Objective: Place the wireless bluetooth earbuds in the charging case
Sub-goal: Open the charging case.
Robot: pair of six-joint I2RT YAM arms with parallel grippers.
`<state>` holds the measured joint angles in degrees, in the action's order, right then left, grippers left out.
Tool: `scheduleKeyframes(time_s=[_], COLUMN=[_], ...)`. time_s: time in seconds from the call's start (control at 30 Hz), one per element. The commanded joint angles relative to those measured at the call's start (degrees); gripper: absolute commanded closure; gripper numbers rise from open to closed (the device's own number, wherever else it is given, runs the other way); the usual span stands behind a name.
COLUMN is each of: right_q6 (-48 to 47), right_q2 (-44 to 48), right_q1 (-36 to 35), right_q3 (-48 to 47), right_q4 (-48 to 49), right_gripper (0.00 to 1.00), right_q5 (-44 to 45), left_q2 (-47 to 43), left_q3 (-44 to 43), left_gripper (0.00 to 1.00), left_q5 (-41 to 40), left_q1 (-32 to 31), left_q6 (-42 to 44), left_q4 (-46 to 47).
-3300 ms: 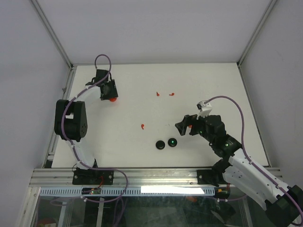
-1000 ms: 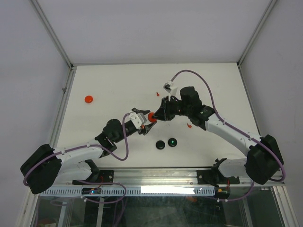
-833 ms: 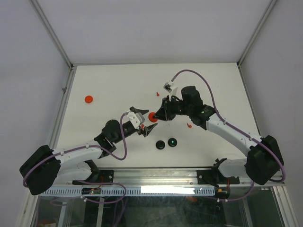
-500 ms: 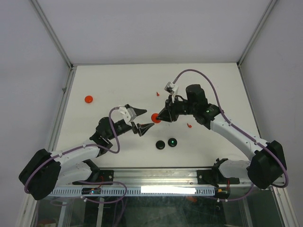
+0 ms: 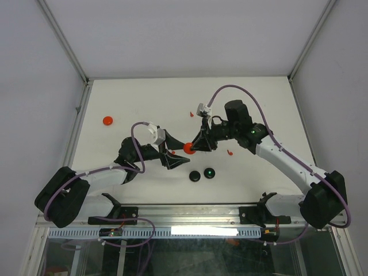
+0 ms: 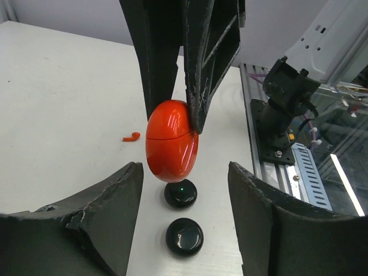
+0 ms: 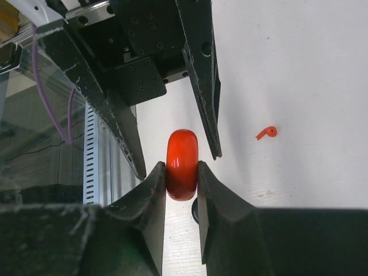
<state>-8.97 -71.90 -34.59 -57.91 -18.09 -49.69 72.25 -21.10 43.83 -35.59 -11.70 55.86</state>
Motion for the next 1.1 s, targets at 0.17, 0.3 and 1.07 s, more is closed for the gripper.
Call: scheduleKeyframes(time_s=[0.17,0.3,1.07], right_q6=[-3.41,-3.5,-5.05], right_q2=[-0.25,-0.43,1.46], right_q1=[-0.18,-0.74,-1.36], right_q3=[-3.08,-3.22,-3.9], right_q4=[-0.27,-0.4,-1.46], right_gripper=[0.97,0.97,0.98], right_q5=[-5.84,-5.4,-3.57], left_q2=[1.46,2.13,3.16], left_q3=[-3.02,-4.06,-4.94], left_gripper=[0.43,0.51,0.74], left_q5=[6.57,7.23,7.64], left_q1=[1.06,1.1,1.05], left_q6=[-6.05,-6.32,-6.41], left_q4=[8.21,7.28,4.61])
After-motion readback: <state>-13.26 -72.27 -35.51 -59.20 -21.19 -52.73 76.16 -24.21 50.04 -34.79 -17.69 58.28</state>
